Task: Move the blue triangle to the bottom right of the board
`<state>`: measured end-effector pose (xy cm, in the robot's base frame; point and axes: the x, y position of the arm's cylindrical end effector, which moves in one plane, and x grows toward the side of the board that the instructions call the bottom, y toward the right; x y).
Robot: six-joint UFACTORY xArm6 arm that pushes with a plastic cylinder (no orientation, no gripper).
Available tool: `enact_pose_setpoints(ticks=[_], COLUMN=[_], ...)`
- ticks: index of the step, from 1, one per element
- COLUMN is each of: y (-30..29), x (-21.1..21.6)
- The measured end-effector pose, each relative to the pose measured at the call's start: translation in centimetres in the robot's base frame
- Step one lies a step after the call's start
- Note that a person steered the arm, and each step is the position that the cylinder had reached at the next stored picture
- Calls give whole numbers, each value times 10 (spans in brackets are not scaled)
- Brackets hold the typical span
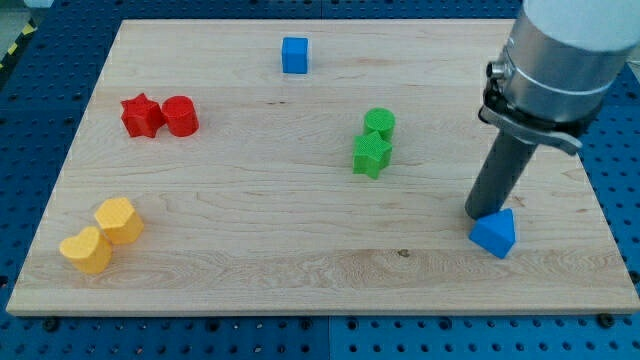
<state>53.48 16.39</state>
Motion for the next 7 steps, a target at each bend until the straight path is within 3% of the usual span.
enact_pose_setpoints(ticks=[3, 7], y=[-34, -11], x=[67, 55])
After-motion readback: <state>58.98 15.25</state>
